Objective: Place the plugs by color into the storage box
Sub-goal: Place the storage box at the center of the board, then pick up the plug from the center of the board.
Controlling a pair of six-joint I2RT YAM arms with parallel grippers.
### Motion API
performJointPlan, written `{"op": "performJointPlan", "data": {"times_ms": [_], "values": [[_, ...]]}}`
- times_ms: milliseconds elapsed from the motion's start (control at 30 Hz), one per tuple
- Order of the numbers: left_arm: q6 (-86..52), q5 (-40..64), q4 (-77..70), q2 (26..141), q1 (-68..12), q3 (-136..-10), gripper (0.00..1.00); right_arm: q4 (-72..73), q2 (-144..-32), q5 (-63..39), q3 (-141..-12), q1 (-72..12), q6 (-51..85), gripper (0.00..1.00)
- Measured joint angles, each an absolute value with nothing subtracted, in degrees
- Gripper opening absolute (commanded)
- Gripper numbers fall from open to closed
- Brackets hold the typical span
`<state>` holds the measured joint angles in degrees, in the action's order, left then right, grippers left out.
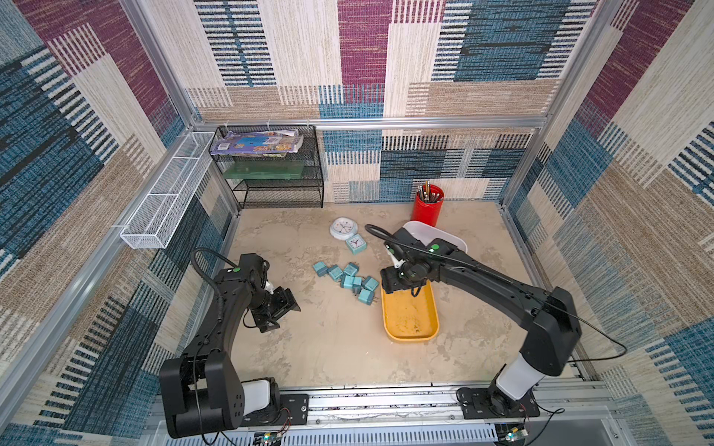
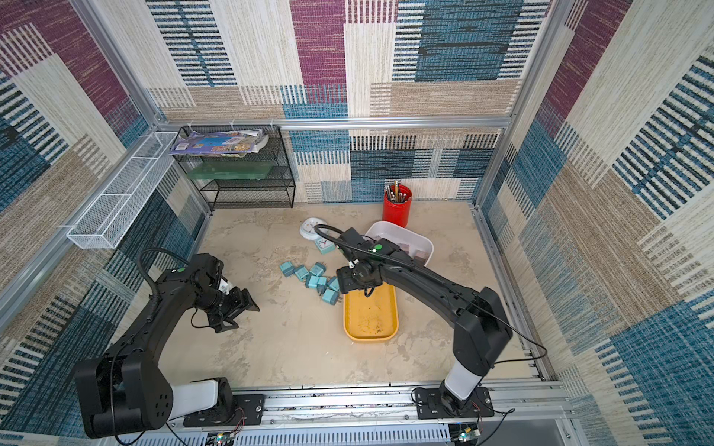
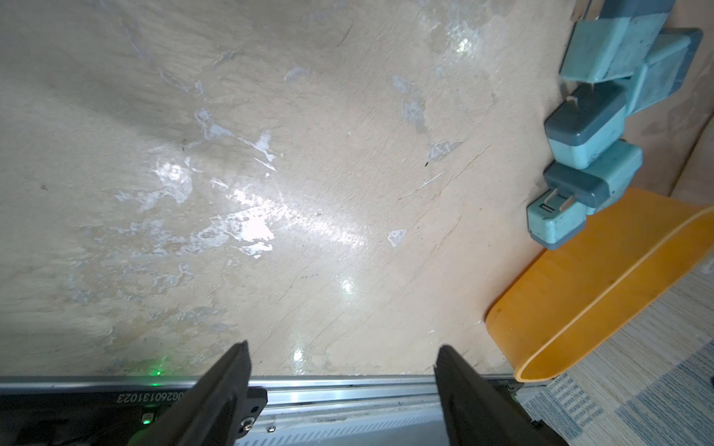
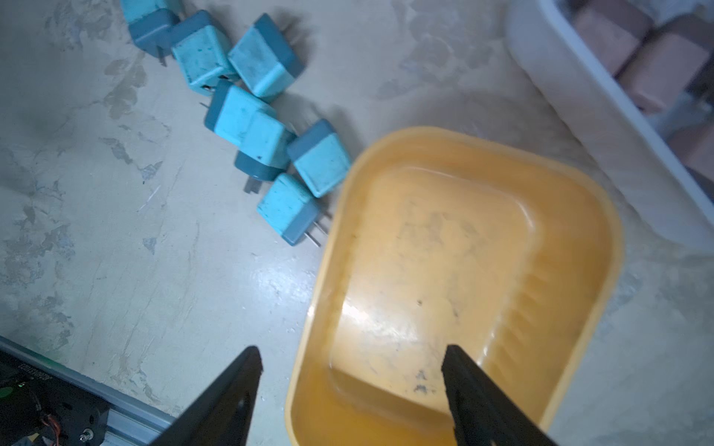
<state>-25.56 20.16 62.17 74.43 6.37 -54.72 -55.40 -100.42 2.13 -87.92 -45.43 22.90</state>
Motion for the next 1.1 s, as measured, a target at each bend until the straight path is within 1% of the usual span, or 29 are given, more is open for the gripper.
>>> {"op": "performJointPlan", "data": {"times_ms": [167,433,667,1100], "values": [[-25.9,21.3,62.2,74.0,6.4,-54.7,0.78,-55.7,-113.0,2.2,-98.0,-49.0,19.1,0.77],[-26.9,21.4,61.9,72.3,6.4,-53.2,0.78,-55.0,-121.6,2.2,-102.3,-48.6,15.6,0.76],[-26.9,21.4,61.9,71.5,6.4,-52.3,0.78,-52.9,-124.5,2.0,-101.6,-48.3,13.9,0.76],[-26.9,21.4,61.9,71.4,6.4,-52.1,0.78,-48.8,-124.2,3.7,-99.4,-50.9,13.8,0.72]]}}
